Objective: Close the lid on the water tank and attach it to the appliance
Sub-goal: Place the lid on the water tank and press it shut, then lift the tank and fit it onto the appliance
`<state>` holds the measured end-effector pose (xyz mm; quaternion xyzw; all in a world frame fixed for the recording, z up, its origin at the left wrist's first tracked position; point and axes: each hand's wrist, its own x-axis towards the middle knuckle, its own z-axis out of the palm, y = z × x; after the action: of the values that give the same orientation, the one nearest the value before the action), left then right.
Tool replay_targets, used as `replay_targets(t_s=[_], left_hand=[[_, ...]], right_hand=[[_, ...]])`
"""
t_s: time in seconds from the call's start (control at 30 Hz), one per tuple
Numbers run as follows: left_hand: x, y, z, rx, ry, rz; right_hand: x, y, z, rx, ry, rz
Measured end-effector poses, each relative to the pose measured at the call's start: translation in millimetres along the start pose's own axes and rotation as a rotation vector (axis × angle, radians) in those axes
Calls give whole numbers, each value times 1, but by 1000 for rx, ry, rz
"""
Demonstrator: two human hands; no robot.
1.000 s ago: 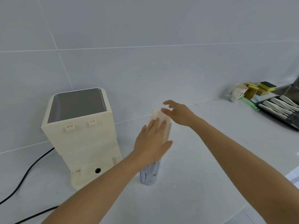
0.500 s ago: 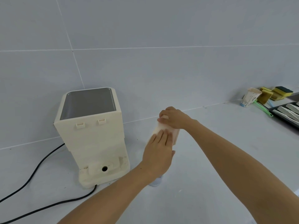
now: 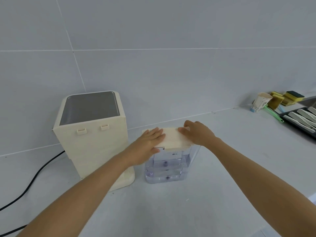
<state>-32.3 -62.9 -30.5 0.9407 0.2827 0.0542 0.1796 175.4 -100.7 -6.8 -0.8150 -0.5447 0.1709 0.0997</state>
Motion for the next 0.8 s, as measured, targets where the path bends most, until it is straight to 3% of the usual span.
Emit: replay_targets(t_s=[0.3, 0.4, 0.6, 0.8], left_hand=[[2, -20, -7, -135, -16, -28], [1, -27, 3, -215, 36, -64], [1, -35, 28, -584, 118, -304], [6, -39, 44, -706, 65, -382]], right_hand=[[-29, 9, 15, -68, 78, -19], [-31, 20, 19, 189, 22, -13], [-38, 43, 21, 738, -19, -10], [-49, 56, 49, 831, -58, -120]])
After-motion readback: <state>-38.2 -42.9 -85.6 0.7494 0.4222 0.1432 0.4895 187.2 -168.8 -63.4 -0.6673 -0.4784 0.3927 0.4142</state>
